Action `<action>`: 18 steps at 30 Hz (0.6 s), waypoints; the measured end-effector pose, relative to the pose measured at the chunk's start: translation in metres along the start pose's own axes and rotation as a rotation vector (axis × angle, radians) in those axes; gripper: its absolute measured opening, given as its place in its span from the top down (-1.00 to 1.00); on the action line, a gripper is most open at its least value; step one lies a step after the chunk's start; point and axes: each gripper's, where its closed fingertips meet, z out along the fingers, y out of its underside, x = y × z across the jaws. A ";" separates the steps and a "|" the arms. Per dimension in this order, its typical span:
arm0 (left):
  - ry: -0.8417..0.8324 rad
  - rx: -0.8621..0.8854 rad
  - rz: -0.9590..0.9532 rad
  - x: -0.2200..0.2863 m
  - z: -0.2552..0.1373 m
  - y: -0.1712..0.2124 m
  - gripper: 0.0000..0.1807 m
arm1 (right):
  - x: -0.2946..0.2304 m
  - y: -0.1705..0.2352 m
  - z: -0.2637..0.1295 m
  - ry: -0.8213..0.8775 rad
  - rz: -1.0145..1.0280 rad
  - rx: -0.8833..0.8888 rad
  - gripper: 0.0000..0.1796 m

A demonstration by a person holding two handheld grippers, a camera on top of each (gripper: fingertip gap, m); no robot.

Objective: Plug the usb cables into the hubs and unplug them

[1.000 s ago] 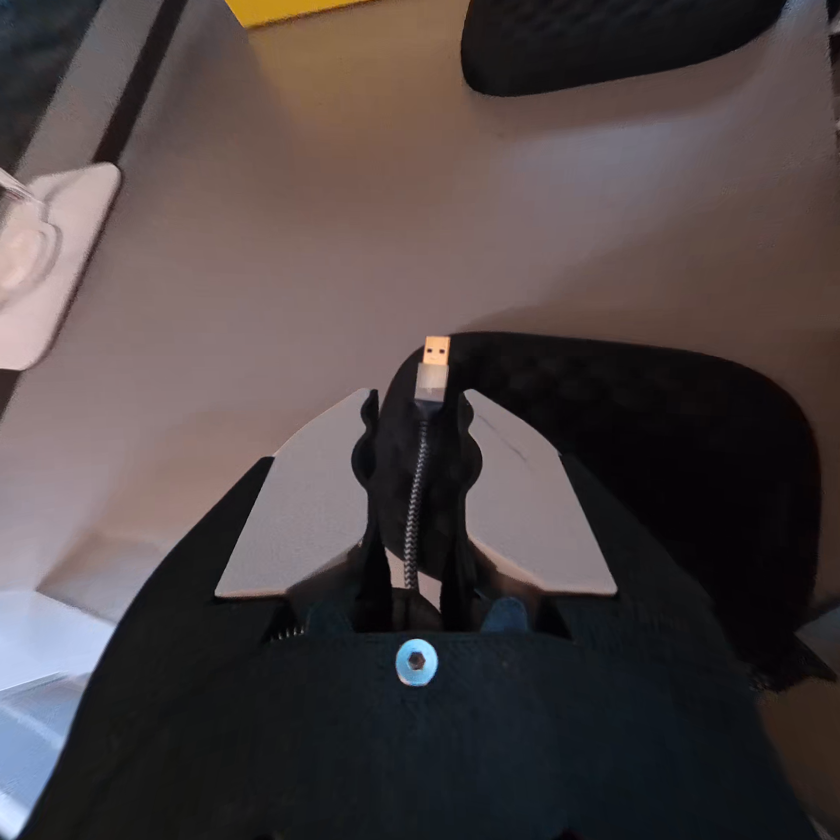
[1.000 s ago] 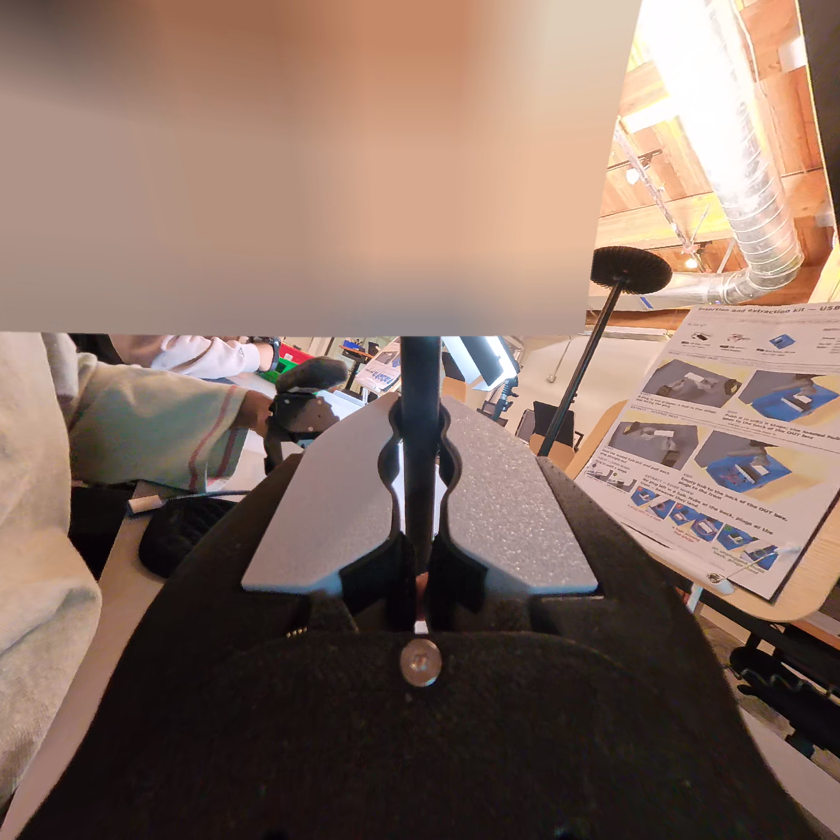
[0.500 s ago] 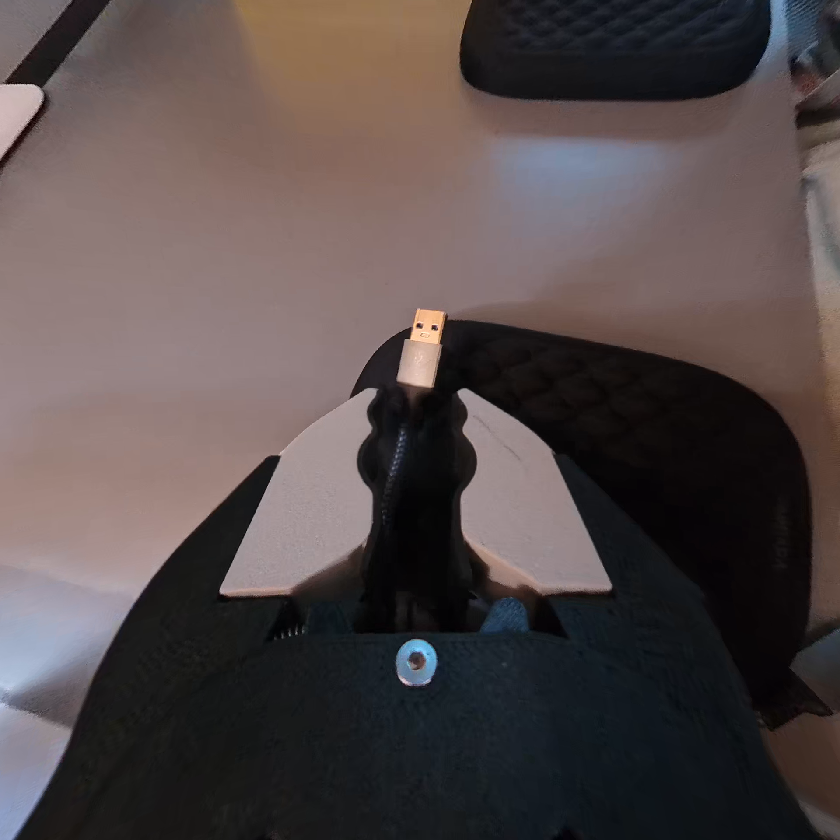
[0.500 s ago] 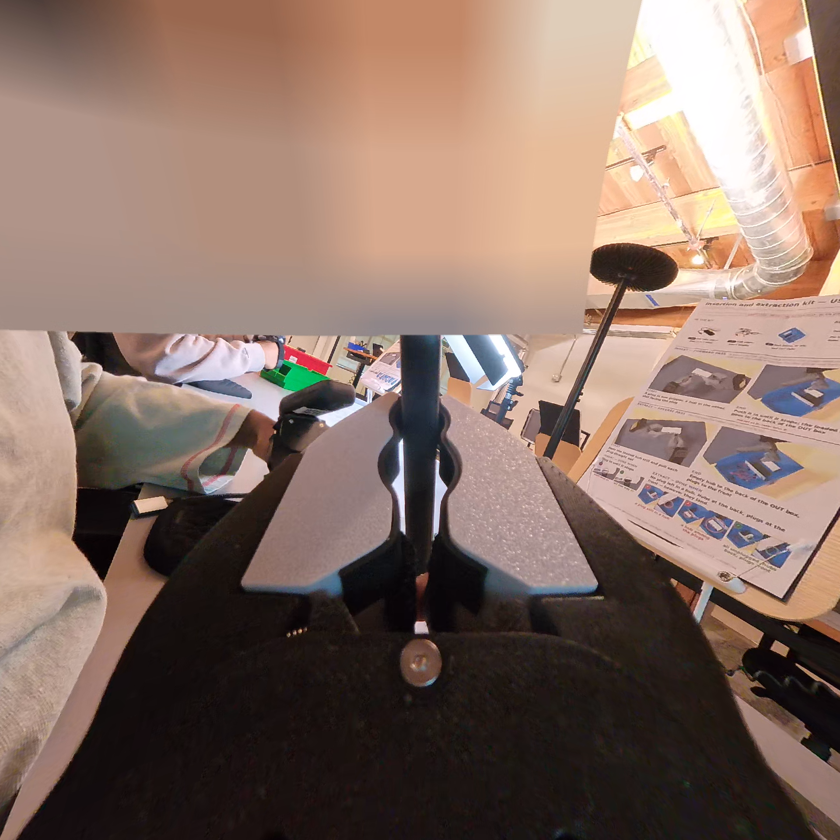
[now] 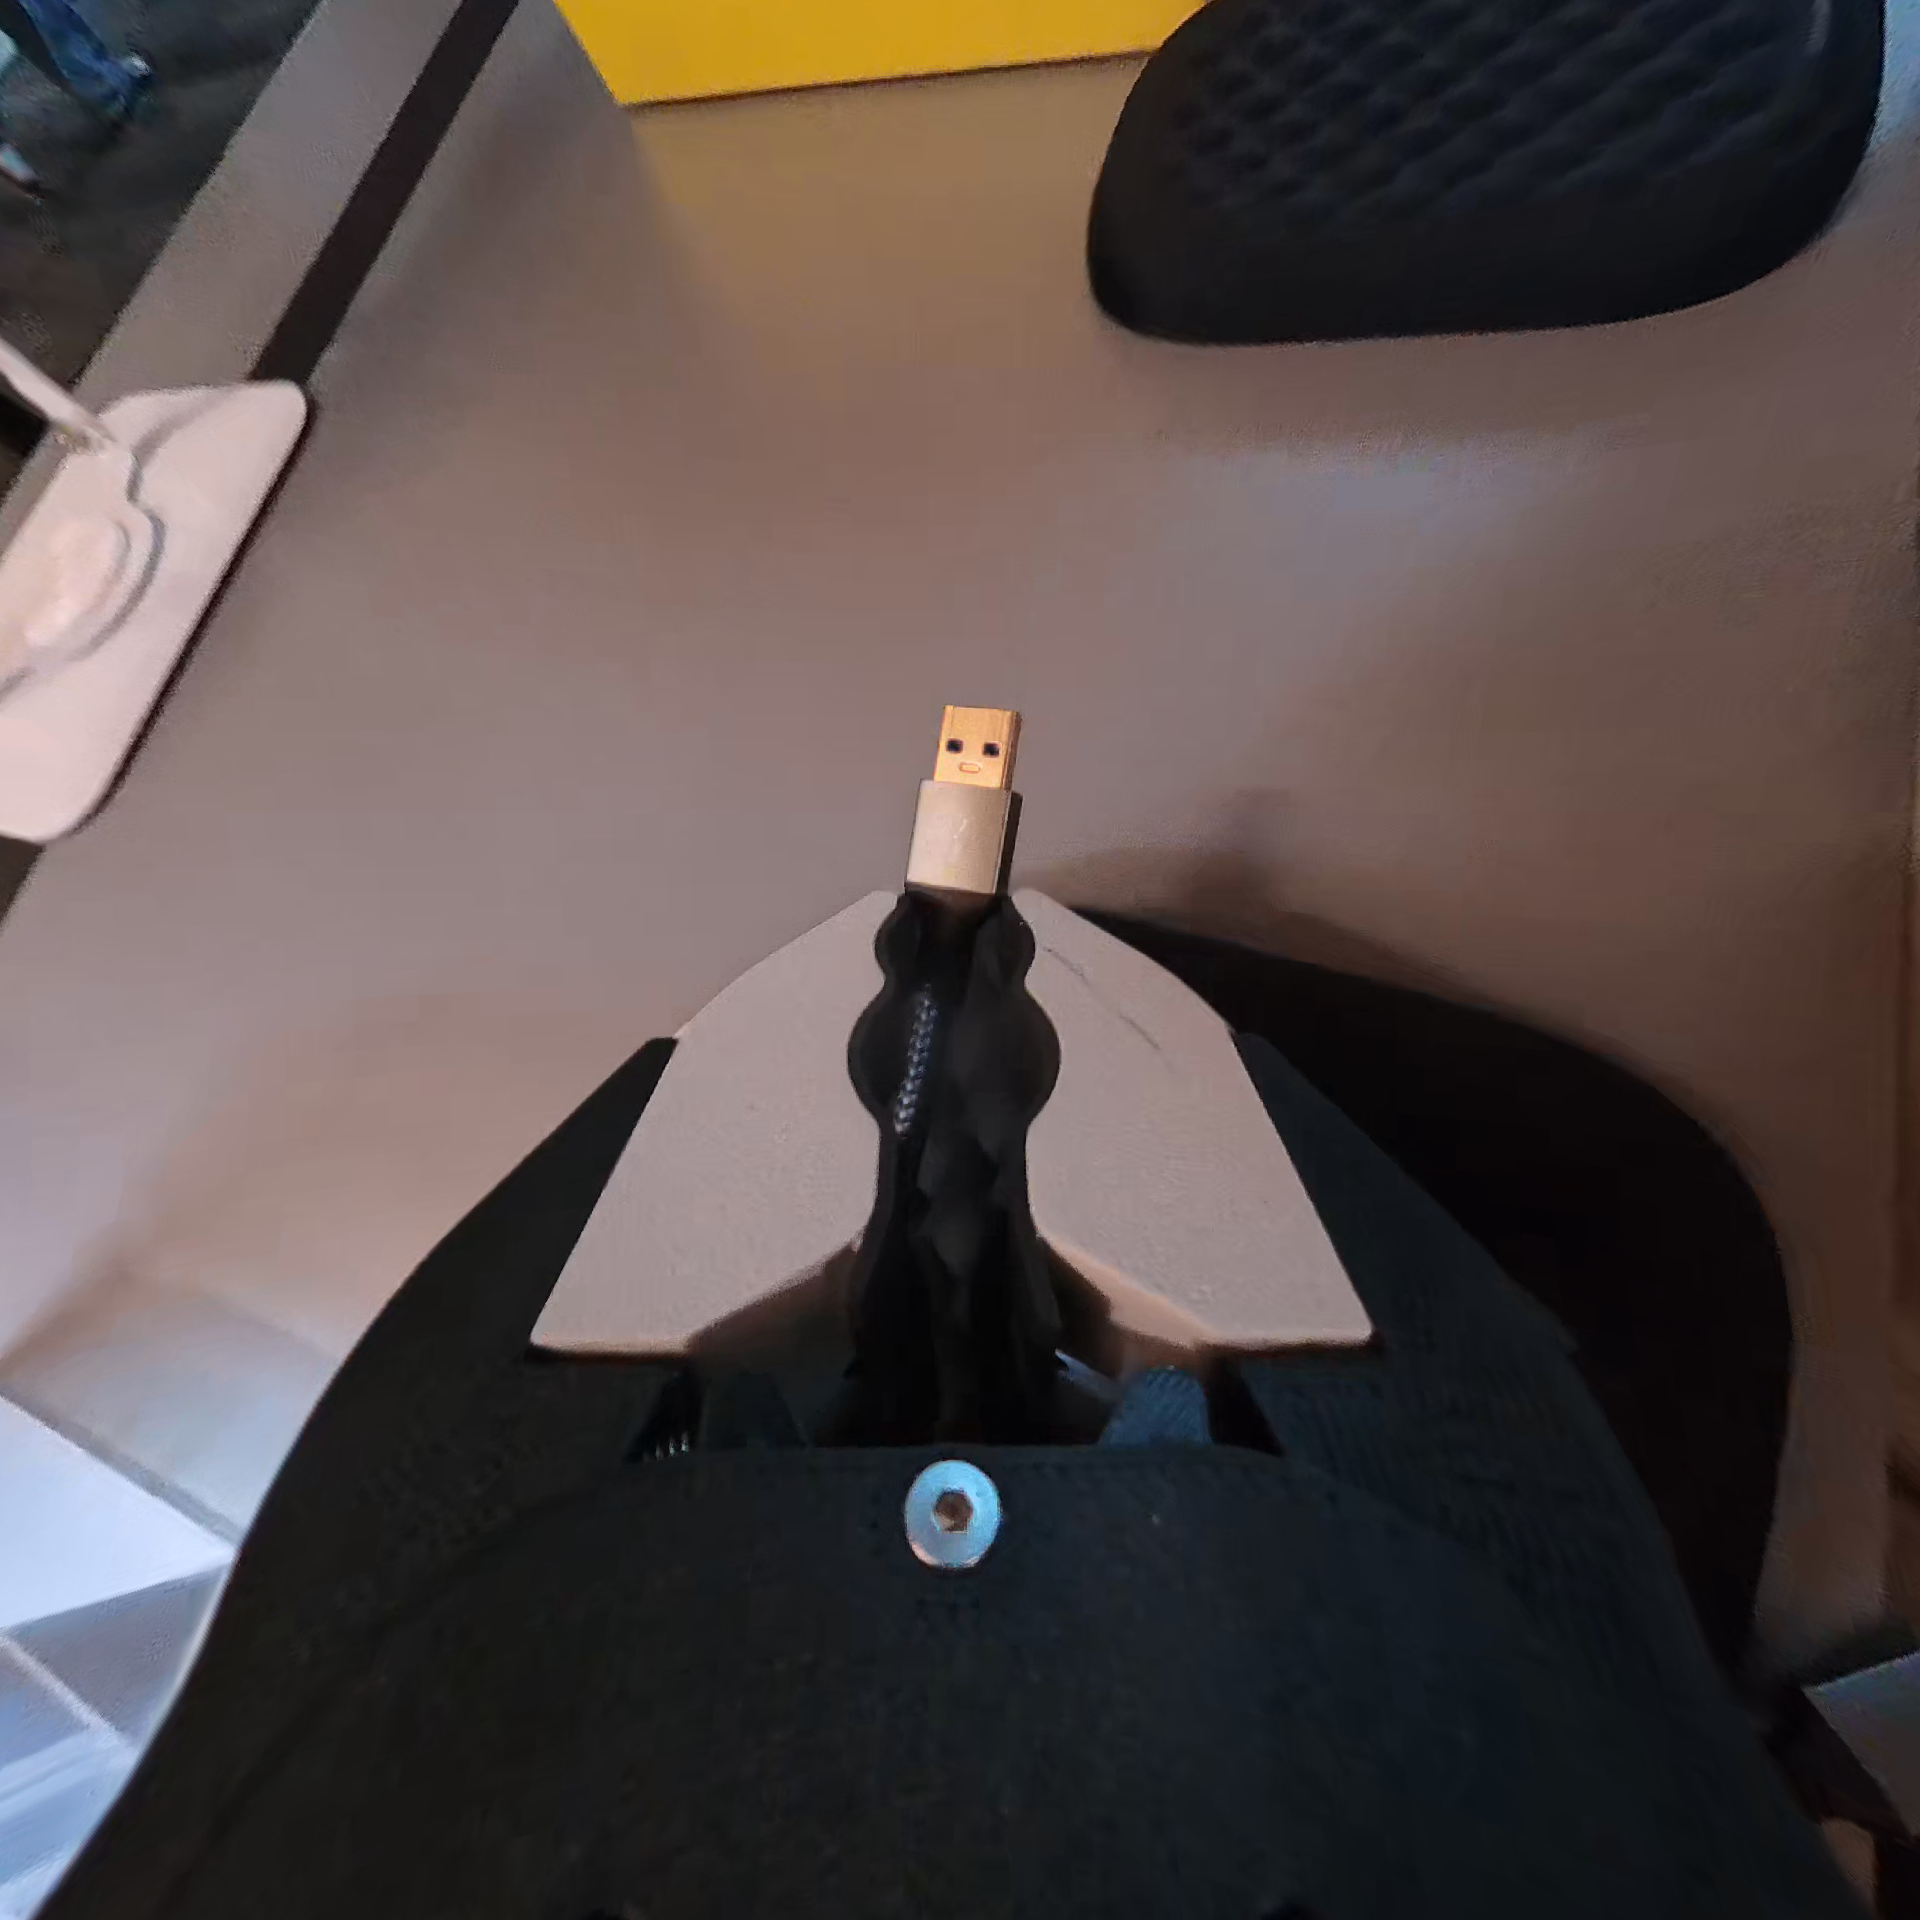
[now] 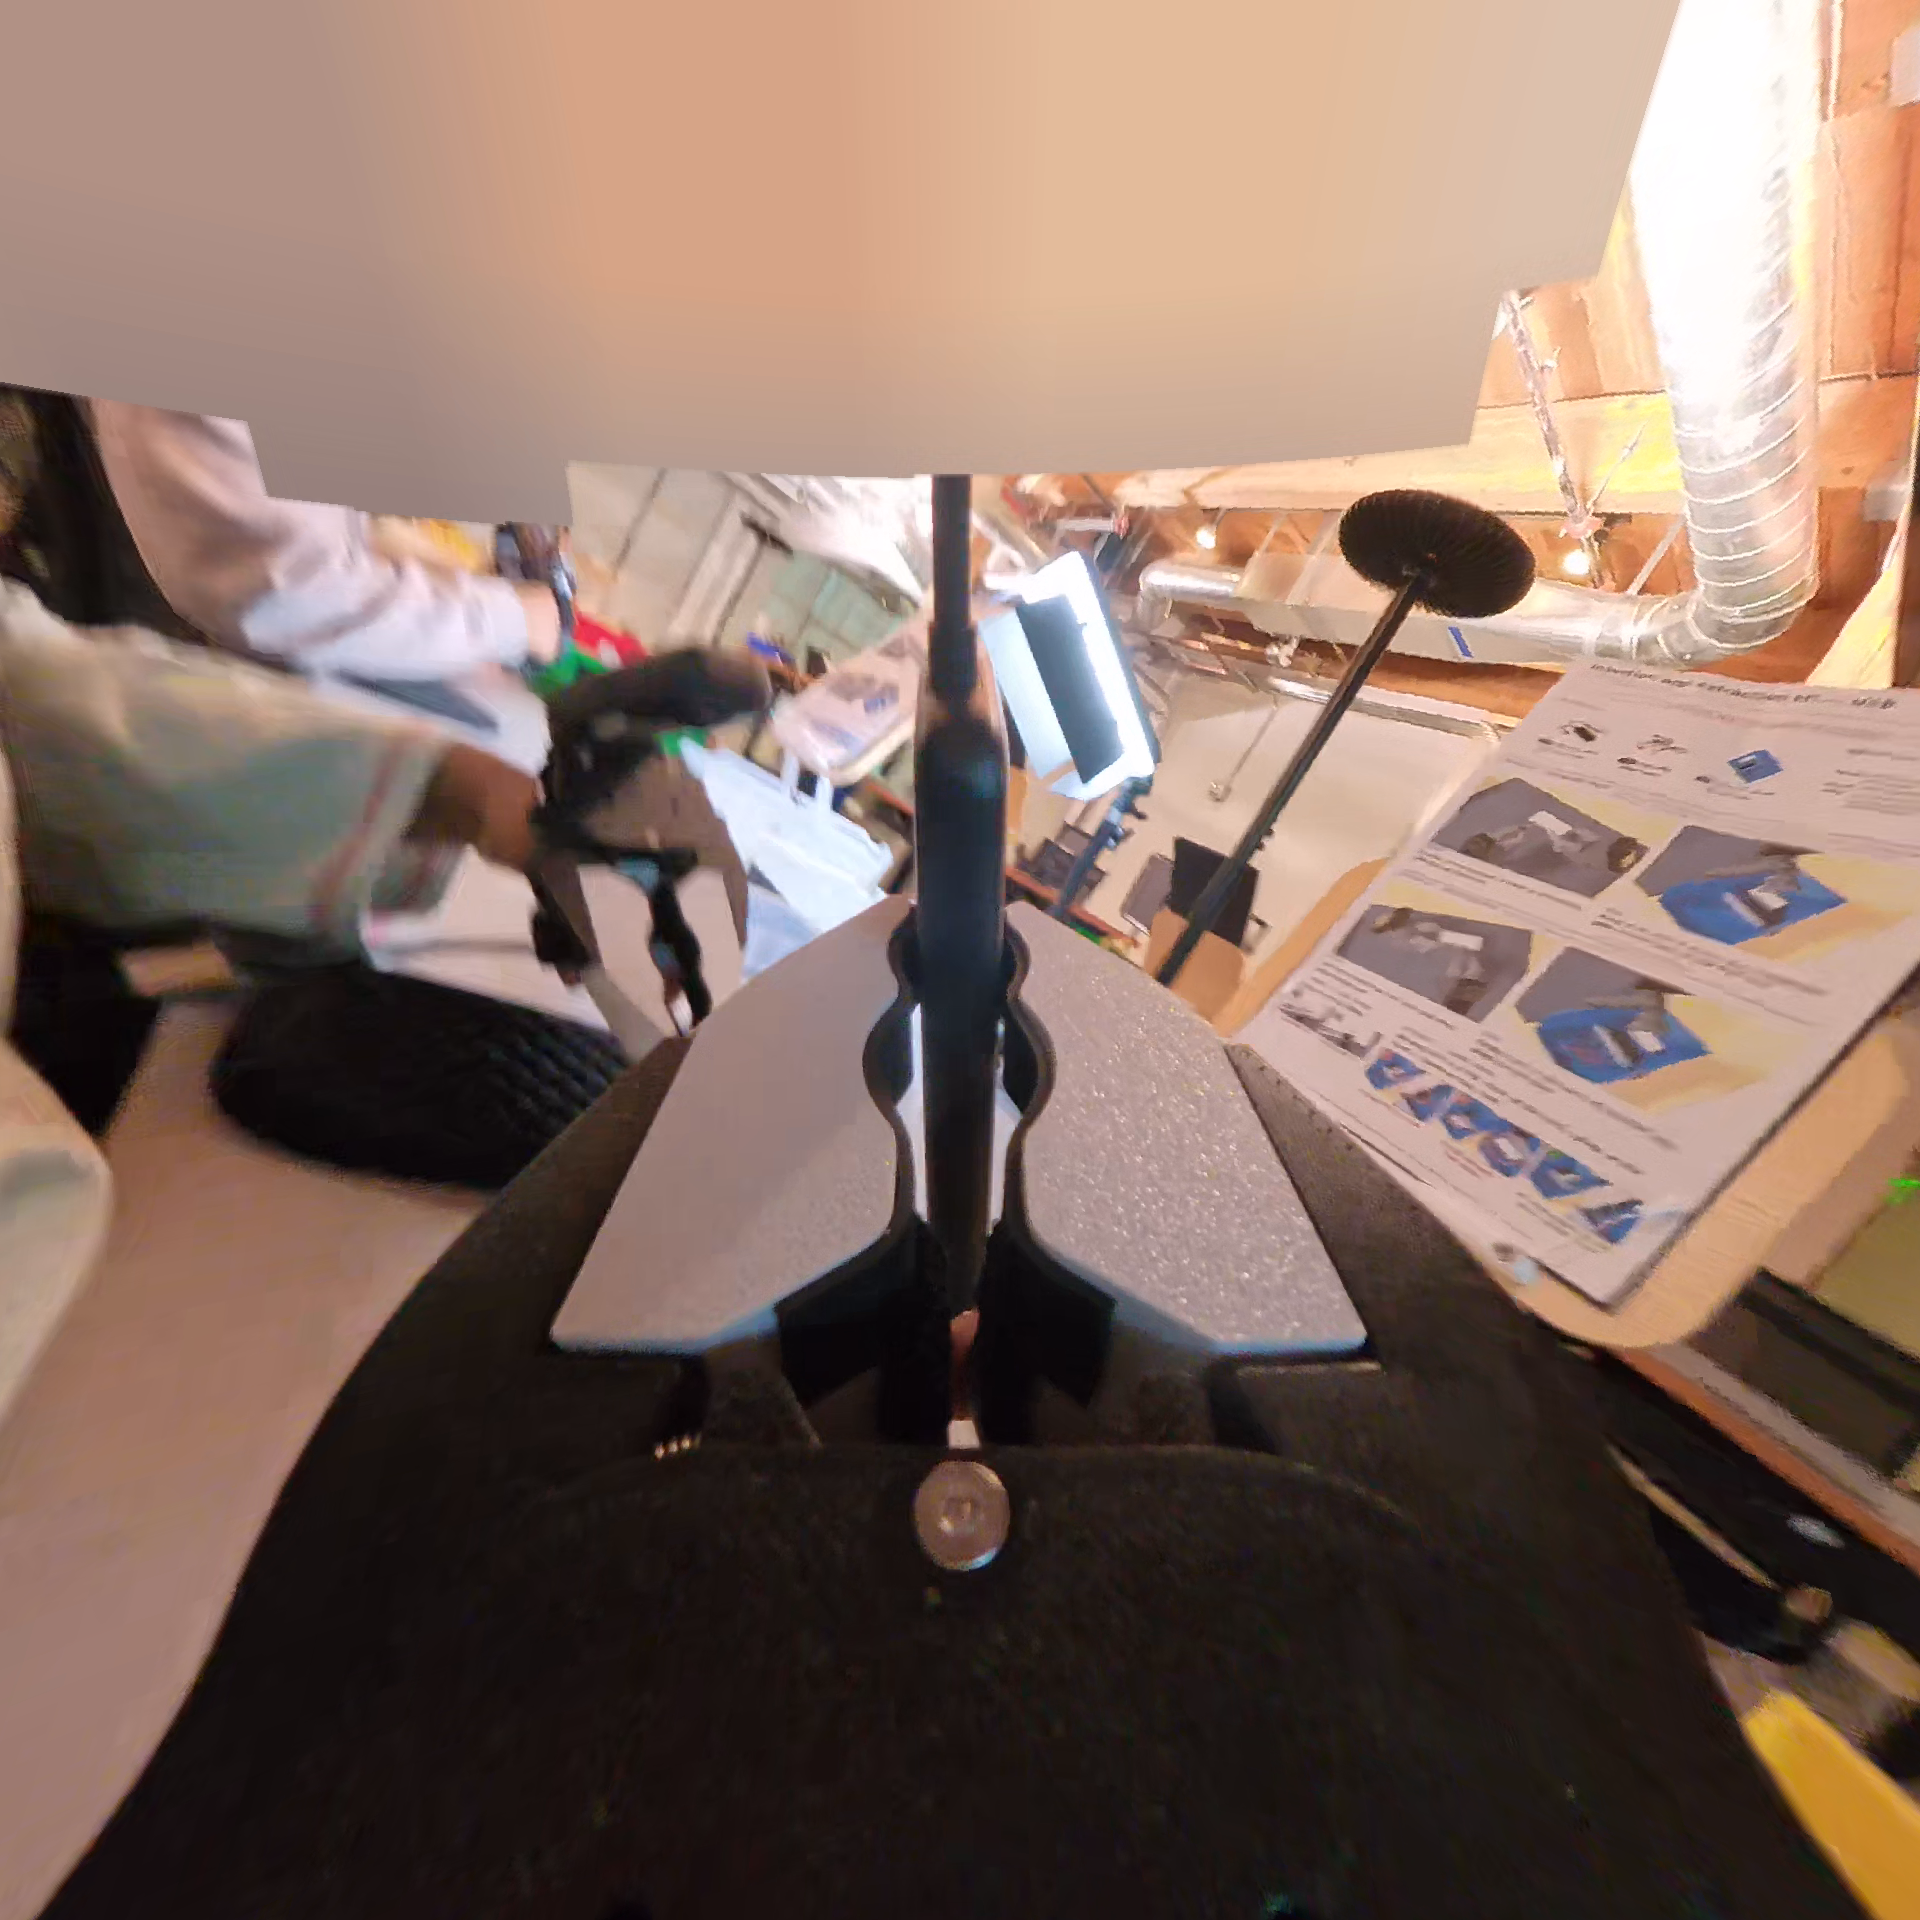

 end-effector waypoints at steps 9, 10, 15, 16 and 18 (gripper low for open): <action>0.104 -0.037 0.122 0.027 -0.006 -0.061 0.84 | -0.025 0.025 0.004 -0.102 -0.316 -0.107 0.87; 0.112 -0.057 0.112 0.027 -0.006 -0.065 0.84 | -0.026 0.022 0.004 -0.109 -0.285 -0.065 0.87; 0.220 -0.075 0.080 0.044 -0.003 -0.082 0.84 | -0.034 -0.004 -0.002 -0.185 -0.111 0.158 0.87; 0.243 -0.068 0.085 0.049 -0.004 -0.085 0.84 | -0.035 -0.006 -0.002 -0.198 -0.098 0.179 0.87; 0.283 -0.050 0.104 0.058 -0.006 -0.091 0.84 | -0.037 -0.008 -0.003 -0.218 -0.097 0.186 0.87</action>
